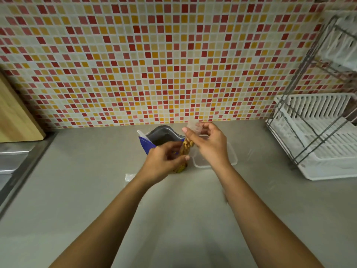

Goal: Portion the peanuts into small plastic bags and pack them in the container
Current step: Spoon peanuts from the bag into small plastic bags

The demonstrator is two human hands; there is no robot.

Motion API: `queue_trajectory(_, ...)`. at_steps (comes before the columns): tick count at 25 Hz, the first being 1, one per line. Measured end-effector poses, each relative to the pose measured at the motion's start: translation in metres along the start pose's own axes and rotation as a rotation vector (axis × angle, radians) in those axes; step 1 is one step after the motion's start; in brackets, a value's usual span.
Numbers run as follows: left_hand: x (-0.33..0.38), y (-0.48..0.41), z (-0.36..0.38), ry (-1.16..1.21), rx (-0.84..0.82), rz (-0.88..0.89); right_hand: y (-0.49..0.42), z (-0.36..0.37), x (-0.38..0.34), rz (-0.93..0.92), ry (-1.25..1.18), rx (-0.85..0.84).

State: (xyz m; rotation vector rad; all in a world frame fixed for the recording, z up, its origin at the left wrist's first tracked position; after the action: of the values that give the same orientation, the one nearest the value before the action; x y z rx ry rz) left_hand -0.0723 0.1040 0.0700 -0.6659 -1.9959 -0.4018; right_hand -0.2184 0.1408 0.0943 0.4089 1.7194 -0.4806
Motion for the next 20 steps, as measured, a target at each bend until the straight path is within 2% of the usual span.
queue_trajectory(3, -0.01, 0.0, 0.012, 0.268, 0.086, -0.104, -0.003, -0.004, 0.015, 0.073, -0.009, -0.097)
queue_trajectory(5, -0.012, -0.001, 0.022, 0.443, 0.068, -0.162, -0.008, -0.011, 0.022, 0.102, -0.061, -0.153)
queue_trajectory(10, -0.024, -0.004, 0.055, 0.593, -0.034, -0.222, -0.013, -0.036, 0.031, 0.122, 0.024, -0.247)
queue_trajectory(14, -0.045, 0.006, 0.094, 0.52, -0.068, -0.292, -0.005, -0.053, 0.072, 0.183, 0.094, -0.267)
queue_trajectory(16, -0.066, 0.016, 0.117, 0.479, -0.079, -0.383, 0.001, -0.06, 0.103, 0.235, 0.174, -0.28)
queue_trajectory(18, -0.094, 0.026, 0.142, 0.458, -0.057, -0.518, 0.008, -0.065, 0.139, 0.272, 0.346, -0.315)
queue_trajectory(20, -0.114, 0.03, 0.162, 0.319, -0.029, -0.589, 0.012, -0.068, 0.168, 0.248, 0.586, -0.337)
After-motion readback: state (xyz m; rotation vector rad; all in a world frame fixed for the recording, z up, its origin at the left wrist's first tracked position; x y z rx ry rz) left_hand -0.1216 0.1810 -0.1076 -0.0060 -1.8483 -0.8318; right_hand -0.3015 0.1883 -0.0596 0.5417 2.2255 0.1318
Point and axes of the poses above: each hand's wrist, its own y-axis away from the middle knuckle, its own z-axis out of the palm, x = y × z, the point moved 10 cm from there along -y, towards the middle knuckle, and after that the axes turned 2 degrees about -x, right-handed, at the moved point
